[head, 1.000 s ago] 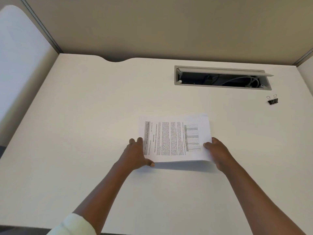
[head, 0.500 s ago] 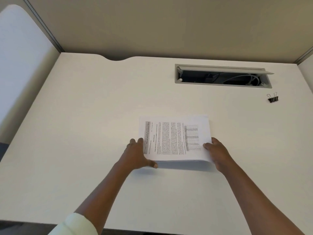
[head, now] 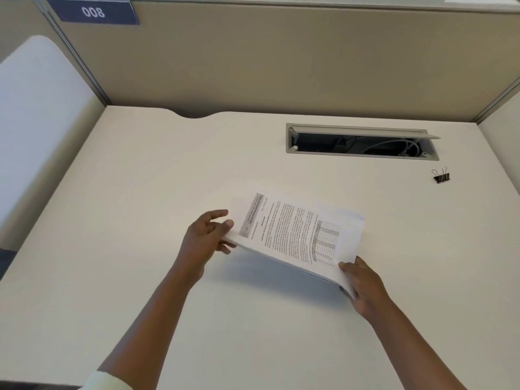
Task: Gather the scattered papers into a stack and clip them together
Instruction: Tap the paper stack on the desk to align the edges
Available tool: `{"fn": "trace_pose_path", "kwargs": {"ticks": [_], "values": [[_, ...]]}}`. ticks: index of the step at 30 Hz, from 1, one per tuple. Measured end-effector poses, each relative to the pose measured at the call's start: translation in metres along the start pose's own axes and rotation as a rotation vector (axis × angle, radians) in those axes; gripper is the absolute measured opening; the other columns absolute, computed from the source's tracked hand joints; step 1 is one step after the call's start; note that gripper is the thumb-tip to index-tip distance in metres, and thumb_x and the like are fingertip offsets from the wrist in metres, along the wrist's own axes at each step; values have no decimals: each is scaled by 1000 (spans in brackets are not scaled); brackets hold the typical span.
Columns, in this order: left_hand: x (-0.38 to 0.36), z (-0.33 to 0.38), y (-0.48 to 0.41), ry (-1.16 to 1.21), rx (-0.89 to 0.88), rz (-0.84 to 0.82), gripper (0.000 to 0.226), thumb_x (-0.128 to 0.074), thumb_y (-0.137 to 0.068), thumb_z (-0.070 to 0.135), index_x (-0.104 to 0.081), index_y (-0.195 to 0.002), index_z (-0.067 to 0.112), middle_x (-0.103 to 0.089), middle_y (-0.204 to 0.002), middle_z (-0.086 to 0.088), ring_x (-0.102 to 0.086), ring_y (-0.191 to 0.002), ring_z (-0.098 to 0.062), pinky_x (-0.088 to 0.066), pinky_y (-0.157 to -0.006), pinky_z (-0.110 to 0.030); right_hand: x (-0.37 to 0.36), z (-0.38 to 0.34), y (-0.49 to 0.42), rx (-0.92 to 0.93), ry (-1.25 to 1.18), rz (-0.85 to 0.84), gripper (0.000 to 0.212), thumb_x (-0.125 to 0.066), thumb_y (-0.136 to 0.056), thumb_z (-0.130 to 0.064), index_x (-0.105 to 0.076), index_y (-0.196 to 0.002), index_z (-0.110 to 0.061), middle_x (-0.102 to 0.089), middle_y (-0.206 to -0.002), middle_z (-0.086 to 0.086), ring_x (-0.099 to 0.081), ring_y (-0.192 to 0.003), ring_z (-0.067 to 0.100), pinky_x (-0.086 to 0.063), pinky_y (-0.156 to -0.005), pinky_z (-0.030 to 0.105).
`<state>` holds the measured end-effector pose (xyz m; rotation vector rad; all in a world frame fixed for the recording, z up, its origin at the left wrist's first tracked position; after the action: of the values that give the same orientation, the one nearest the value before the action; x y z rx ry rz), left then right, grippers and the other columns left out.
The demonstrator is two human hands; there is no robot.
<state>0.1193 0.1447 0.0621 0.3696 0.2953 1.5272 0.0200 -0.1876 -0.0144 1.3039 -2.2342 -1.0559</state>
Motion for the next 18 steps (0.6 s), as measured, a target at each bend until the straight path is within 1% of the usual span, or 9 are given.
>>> {"fn": "trace_pose_path", "kwargs": {"ticks": [2,4,6,7,9,11,12,15,18], "values": [[-9,15,8,67,-161,-71,54,-75,-86,40,-63,-136,23,-72,-112,-8,-71,-96,-22,-61,-79,-37,-4,2,9,-51,-97,-3,24,-56,-95,-1,-66,-111,-16,-68,-100,5,-58,-76,20,-46,-52,26],[-21,27,15,29,-306,-106,66,-75,-81,51,-57,-142,31,-64,-136,1,-65,-117,-22,-58,-96,-39,-10,3,19,-100,-206,-53,19,-53,-94,5,-60,-91,-12,-60,-79,8,-50,-55,16,-35,-36,21],[-32,36,21,-46,-431,-103,71,-75,-82,57,-51,-146,37,-58,-147,3,-61,-127,-29,-55,-102,-41,-18,3,31,-148,-304,-137,22,-55,-89,9,-51,-81,-11,-52,-67,7,-47,-43,12,-28,-30,20],[-37,42,23,-100,-504,-83,71,-72,-84,59,-49,-147,37,-56,-150,3,-59,-129,-31,-56,-102,-41,-21,3,36,-164,-342,-190,23,-62,-80,9,-49,-82,-10,-51,-69,7,-47,-41,11,-27,-30,19],[-44,55,28,-184,-649,-26,67,-68,-89,54,-48,-148,30,-52,-154,3,-55,-133,-29,-58,-98,-39,-26,3,46,-178,-398,-296,53,-83,-51,4,-49,-90,-10,-49,-77,9,-48,-41,10,-27,-29,19],[-48,66,32,-199,-746,13,61,-67,-93,47,-51,-146,21,-55,-151,2,-54,-134,-27,-59,-93,-45,-29,3,50,-190,-439,-379,86,-95,-23,-1,-50,-97,-9,-52,-82,10,-47,-42,10,-27,-28,19],[-49,70,33,-195,-773,28,59,-66,-94,45,-53,-144,18,-57,-149,0,-54,-134,-27,-59,-91,-50,-30,4,51,-186,-454,-409,95,-97,-16,-3,-51,-99,-8,-54,-84,11,-47,-42,10,-27,-28,19],[-53,73,37,-176,-817,50,59,-65,-95,48,-56,-141,12,-59,-146,-3,-54,-136,-28,-58,-89,-54,-30,4,56,-179,-475,-418,103,-99,-12,-5,-52,-104,-7,-57,-88,13,-47,-42,10,-27,-28,18],[-56,73,43,-150,-817,88,56,-66,-95,43,-57,-137,8,-61,-143,-5,-55,-134,-27,-59,-90,-46,-27,5,56,-156,-483,-400,104,-100,-11,-7,-52,-103,-8,-53,-87,12,-47,-42,10,-27,-28,19]]}}
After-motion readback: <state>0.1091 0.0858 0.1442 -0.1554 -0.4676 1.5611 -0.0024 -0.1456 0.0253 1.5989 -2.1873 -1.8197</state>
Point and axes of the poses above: each hand's wrist, its own y-axis away from the middle knuckle, its own x-axis out of the back of the hand, z = x × y, the point moved 2 cm from there along -y, towards the middle knuckle
